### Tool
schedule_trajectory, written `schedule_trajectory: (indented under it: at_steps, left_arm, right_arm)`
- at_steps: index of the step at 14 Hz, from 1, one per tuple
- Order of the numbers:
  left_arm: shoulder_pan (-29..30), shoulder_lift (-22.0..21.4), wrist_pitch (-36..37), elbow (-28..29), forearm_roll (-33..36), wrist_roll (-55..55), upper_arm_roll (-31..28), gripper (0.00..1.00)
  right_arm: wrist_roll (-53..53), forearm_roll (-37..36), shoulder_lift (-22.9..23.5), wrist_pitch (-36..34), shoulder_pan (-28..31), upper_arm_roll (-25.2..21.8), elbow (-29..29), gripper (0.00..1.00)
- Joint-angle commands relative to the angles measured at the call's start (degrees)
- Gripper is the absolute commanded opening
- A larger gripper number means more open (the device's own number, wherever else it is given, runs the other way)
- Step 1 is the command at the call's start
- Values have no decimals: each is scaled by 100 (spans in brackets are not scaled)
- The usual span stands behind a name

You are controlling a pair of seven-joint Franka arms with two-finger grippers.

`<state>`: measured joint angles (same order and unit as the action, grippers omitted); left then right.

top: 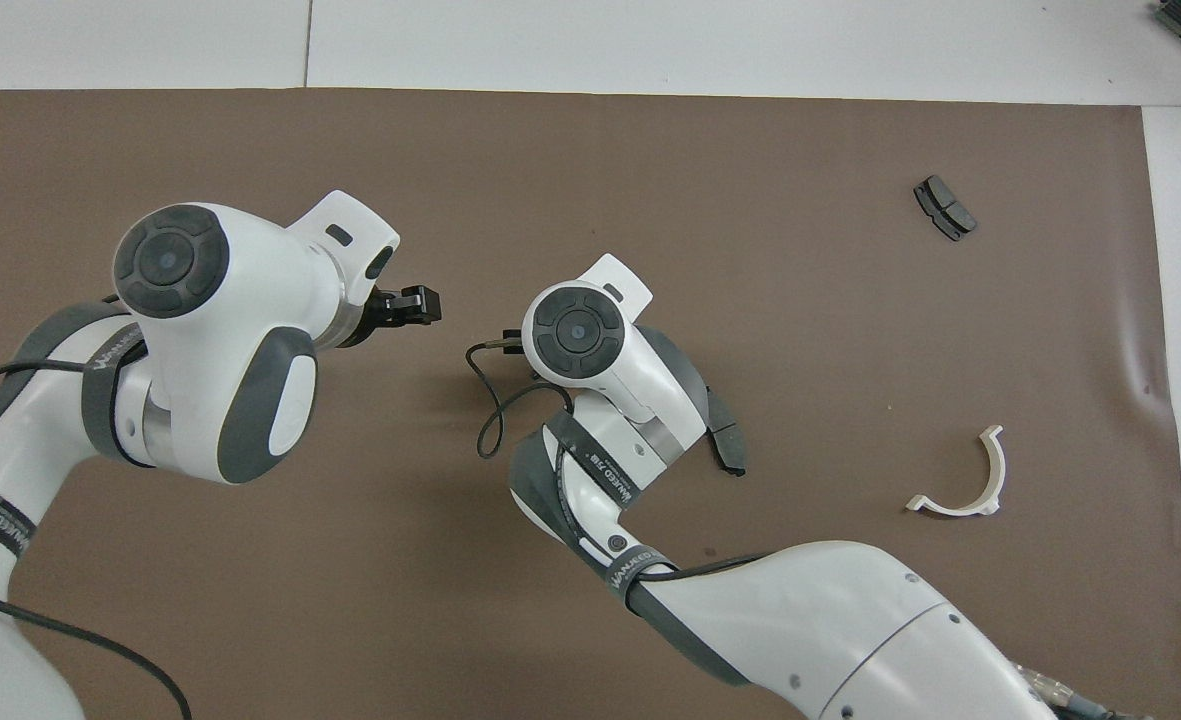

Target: Pick bearing gear from pile to tray

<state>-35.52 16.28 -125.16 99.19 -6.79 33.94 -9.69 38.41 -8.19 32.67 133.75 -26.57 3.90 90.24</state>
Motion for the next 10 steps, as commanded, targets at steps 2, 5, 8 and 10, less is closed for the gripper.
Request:
schedule_trajectory:
  at_steps: [2,5,8,10]
  left_arm:
    - [-341,806,132,-803,-16,605,-103,81]
    - [-649,1035,-147,-822,11,693,-112,77]
    - [-833,1253,-246,-778,45,711,-112,72]
    - [-975,1500,-508,-752,212,842,-112,72]
  right_arm:
    - [-578,-25,-988,-7,686,84,958,100]
    - [-1054,71,-1569,-216,1144,93,1311,100]
    - [-1519,369,-1965,-752,1539,93,1285,100]
    - [-1949,537,-2185,-972,1820,93,1268,100]
